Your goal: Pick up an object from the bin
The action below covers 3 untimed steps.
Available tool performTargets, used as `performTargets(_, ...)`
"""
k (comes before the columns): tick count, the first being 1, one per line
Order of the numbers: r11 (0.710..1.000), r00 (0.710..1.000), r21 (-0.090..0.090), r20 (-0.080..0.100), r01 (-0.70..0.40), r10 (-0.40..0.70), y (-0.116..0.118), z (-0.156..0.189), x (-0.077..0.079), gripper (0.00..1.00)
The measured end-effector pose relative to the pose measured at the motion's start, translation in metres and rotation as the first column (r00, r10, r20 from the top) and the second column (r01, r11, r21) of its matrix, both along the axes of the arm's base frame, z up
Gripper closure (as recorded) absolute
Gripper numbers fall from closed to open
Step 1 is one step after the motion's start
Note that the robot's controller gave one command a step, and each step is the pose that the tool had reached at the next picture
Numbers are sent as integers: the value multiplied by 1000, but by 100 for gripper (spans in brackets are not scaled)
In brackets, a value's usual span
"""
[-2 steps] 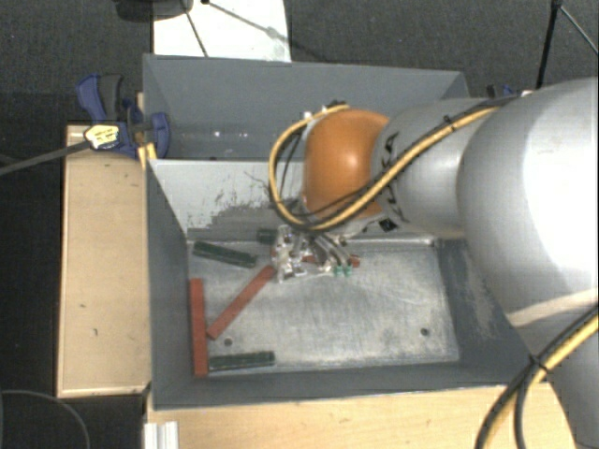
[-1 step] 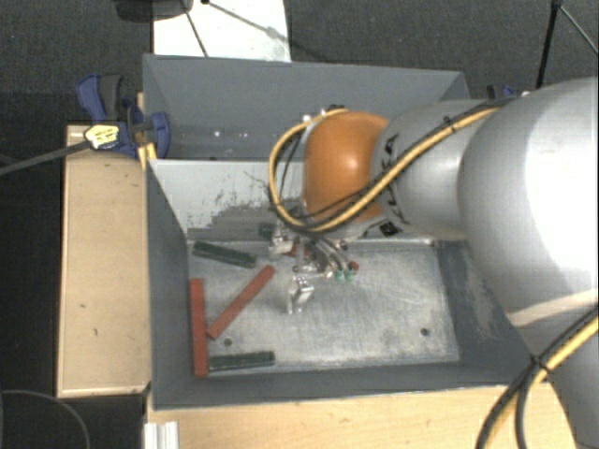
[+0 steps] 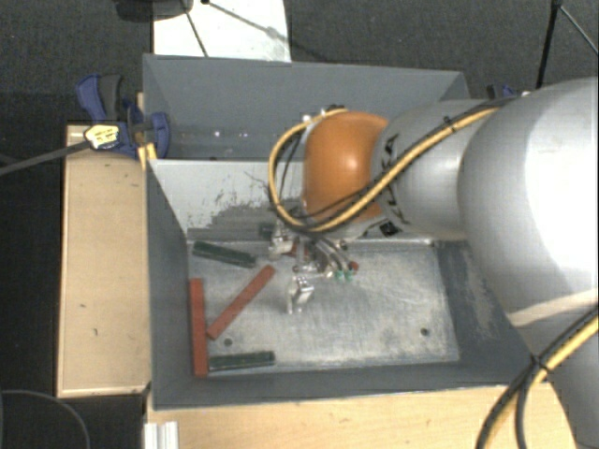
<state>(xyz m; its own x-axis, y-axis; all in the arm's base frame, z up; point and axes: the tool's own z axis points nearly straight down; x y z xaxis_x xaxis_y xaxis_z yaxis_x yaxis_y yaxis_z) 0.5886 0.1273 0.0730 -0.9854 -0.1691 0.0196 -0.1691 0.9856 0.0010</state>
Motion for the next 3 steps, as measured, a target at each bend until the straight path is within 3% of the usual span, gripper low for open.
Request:
performTargets(1,987,986,3,29,-162,162,61,0,3,100)
performTargets(2,987,986,3,29,-162,162,61,0,3,100)
performTargets(3,968,967,3,21,-253,253,46,209,-1,100)
